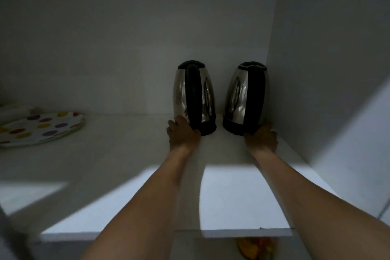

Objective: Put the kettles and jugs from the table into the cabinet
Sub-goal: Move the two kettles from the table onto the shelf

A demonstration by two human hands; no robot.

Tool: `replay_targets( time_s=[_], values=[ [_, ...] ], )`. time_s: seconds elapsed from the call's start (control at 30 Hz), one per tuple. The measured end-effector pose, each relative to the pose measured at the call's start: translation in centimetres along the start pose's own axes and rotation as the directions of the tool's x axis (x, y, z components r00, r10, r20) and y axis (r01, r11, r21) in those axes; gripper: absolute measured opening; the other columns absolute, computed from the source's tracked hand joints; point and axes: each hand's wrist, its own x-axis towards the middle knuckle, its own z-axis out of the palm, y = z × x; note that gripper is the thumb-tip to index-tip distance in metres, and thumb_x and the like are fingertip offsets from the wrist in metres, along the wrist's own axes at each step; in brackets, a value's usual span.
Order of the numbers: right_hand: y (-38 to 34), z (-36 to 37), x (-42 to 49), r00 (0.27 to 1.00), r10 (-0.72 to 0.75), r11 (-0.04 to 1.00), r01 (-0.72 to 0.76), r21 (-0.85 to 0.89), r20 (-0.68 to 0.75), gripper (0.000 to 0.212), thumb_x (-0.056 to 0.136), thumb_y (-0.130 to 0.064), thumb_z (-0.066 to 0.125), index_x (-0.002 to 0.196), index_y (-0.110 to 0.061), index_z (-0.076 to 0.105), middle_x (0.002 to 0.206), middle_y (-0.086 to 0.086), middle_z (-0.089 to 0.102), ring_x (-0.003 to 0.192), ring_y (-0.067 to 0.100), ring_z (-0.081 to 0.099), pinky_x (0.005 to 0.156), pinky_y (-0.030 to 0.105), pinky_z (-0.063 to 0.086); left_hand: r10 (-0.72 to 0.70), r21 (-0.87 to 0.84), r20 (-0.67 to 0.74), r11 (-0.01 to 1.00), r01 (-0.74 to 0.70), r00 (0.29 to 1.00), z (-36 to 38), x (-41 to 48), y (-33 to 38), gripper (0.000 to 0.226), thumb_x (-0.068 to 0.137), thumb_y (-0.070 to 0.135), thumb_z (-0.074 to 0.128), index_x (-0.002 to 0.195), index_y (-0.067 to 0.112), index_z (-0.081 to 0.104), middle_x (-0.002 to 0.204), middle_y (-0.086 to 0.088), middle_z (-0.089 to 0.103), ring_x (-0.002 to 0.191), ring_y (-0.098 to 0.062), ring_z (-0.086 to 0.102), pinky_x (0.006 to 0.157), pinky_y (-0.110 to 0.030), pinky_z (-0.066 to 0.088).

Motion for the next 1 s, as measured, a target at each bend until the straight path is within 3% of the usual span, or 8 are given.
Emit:
replay_targets(
  time_s=[0.1, 0.17, 0.33, 0.43, 0.73, 1.0],
  values=[
    [-0.9, -1.0, -4.4, 0.973, -0.233, 0.97, 0.231, -0.074, -0.008, 0.058, 0.092, -0.025, 0.06, 0.144, -0.011, 0.04, 0.137, 0.026, 0.046, 0.12, 0.046, 0.051, 0.095, 0.043, 0.044, 0.119, 0.174, -0.109, 0.98, -0.099, 0.987, -3.7, -4.3, 0.1, 0.058, 0.093, 0.029, 0.053, 0.146, 0.015, 0.035, 0.159, -0.02, 0.019, 0.147, -0.042, 0.015, 0.114, -0.057, 0.027],
    [-2.1, -1.7, -8.2, 0.933, -0.36, 0.927, 0.36, -0.108, 0.026, 0.053, 0.092, -0.033, 0.058, 0.142, -0.019, 0.044, 0.139, 0.024, 0.045, 0.122, 0.046, 0.048, 0.095, 0.045, 0.044, 0.178, 0.278, -0.19, 0.953, -0.121, 0.965, -7.0, -7.8, 0.3, 0.057, 0.094, 0.037, 0.049, 0.148, 0.02, 0.034, 0.161, -0.015, 0.017, 0.148, -0.039, 0.013, 0.113, -0.061, 0.026],
    [-6.3, -2.2, -19.5, 0.813, -0.549, 0.826, 0.563, -0.019, 0.197, 0.059, 0.097, -0.049, 0.044, 0.152, -0.034, 0.027, 0.16, 0.012, 0.023, 0.141, 0.039, 0.029, 0.111, 0.049, 0.033, 0.189, 0.387, -0.335, 0.921, -0.048, 0.923, -16.5, -18.1, -0.2, 0.06, 0.097, 0.046, 0.041, 0.153, 0.028, 0.026, 0.166, -0.006, 0.006, 0.152, -0.034, -0.001, 0.117, -0.063, 0.01],
    [-9.2, -1.7, -27.5, 0.703, -0.662, 0.743, 0.662, 0.1, 0.261, 0.06, 0.097, -0.05, 0.042, 0.153, -0.037, 0.025, 0.162, 0.013, 0.02, 0.144, 0.038, 0.027, 0.114, 0.049, 0.028, 0.163, 0.425, -0.464, 0.903, 0.057, 0.871, -23.2, -24.1, -2.4, 0.061, 0.098, 0.048, 0.039, 0.154, 0.032, 0.023, 0.166, -0.003, 0.004, 0.153, -0.032, -0.003, 0.118, -0.063, 0.007],
    [-15.8, -0.8, -58.0, 0.303, -0.837, 0.511, 0.73, 0.454, 0.455, 0.058, 0.095, -0.052, 0.042, 0.15, -0.04, 0.029, 0.161, 0.008, 0.021, 0.141, 0.038, 0.03, 0.112, 0.053, 0.031, -0.061, 0.389, -0.745, 0.769, 0.507, 0.664, -44.3, -47.3, -13.2, 0.062, 0.098, 0.051, 0.036, 0.154, 0.032, 0.02, 0.166, -0.005, 0.005, 0.152, -0.035, -0.001, 0.116, -0.066, 0.006],
    [-14.4, -1.3, -88.2, -0.107, -0.811, 0.387, 0.639, 0.665, 0.576, 0.057, 0.097, -0.052, 0.039, 0.151, -0.035, 0.03, 0.161, 0.009, 0.022, 0.143, 0.038, 0.029, 0.111, 0.054, 0.033, -0.3, 0.185, -0.877, 0.509, 0.841, 0.375, -57.4, -73.7, -25.6, 0.06, 0.1, 0.048, 0.035, 0.155, 0.027, 0.021, 0.166, -0.005, 0.008, 0.151, -0.035, 0.007, 0.116, -0.064, 0.011]
  ],
)
